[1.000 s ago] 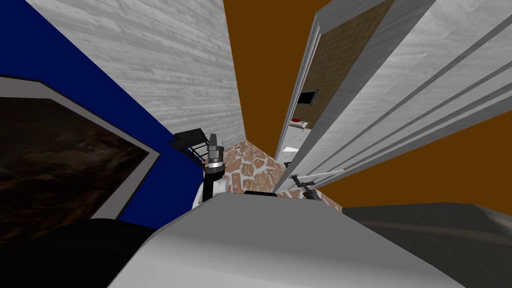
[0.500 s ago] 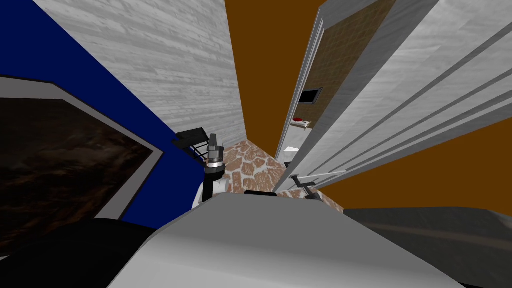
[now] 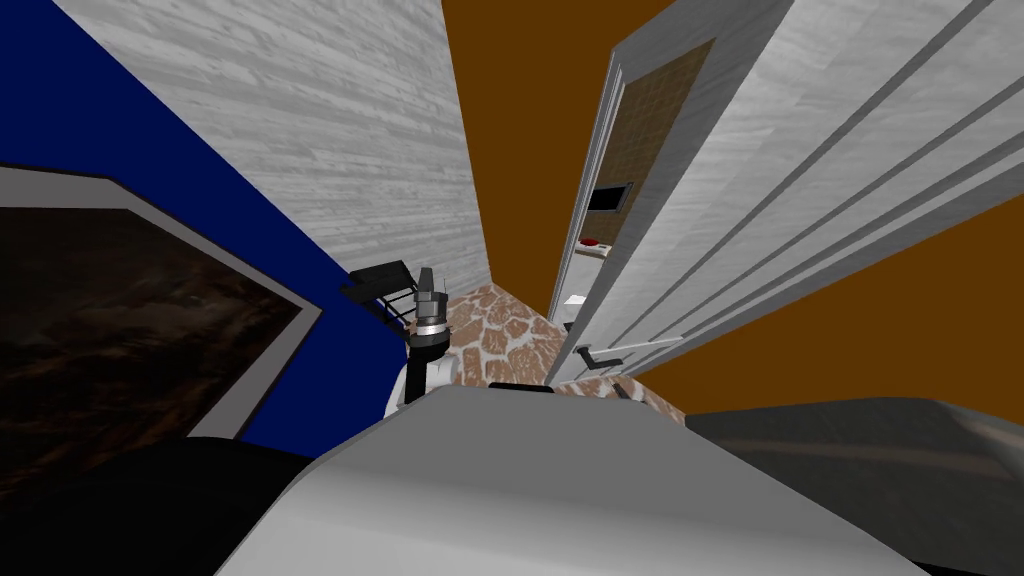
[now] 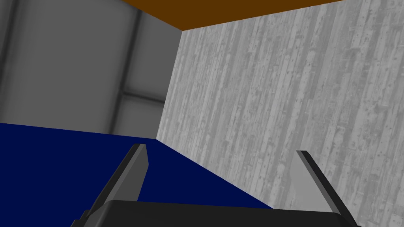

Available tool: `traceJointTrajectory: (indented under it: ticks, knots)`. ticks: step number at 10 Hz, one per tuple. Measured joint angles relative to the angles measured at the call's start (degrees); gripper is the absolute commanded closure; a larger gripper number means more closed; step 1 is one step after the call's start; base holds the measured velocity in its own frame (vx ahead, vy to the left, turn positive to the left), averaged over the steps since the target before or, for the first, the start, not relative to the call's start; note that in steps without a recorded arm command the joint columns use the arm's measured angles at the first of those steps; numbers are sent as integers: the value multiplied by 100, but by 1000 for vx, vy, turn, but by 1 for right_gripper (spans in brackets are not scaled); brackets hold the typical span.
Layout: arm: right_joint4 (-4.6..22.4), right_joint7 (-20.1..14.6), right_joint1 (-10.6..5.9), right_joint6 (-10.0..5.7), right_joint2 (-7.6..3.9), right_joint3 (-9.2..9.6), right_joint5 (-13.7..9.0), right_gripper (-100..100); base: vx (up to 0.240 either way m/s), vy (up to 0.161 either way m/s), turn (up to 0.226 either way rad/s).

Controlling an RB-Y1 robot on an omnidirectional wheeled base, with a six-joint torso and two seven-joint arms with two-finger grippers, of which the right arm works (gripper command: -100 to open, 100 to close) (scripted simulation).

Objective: Pull the door open

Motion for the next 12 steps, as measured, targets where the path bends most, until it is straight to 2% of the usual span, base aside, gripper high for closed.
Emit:
traceJointTrajectory:
  ticks: [1, 2, 3, 4, 6, 7, 8, 9, 10, 12]
  knots:
    - [-146, 37, 67, 65, -33, -7, -9, -100, 44, 46, -147]
    - [-367, 87, 241, 83, -91, -14, -28, -100, 28, 40, -106]
    - [-309, 97, 265, 20, -73, -7, -29, -100, 2, 17, -127]
    - [-417, 116, 376, -9, -115, -9, -43, -100, -17, 4, -64]
    - [-197, 120, 389, -201, -34, 13, -36, -100, -61, -34, -85]
    - [-193, 126, 398, -219, -32, 15, -36, -100, 47, 61, 250]
    - [86, 43, 215, -235, 30, -36, -59, -100, 68, 74, 133]
    - [-14, 23, 236, -158, 2, -79, -84, -100, 77, 76, 128]
    - [272, -39, 84, -193, 78, -120, -100, -100, 61, 52, 72]
    - [5, -22, 172, -2, -9, -174, -136, -100, 38, 29, 82]
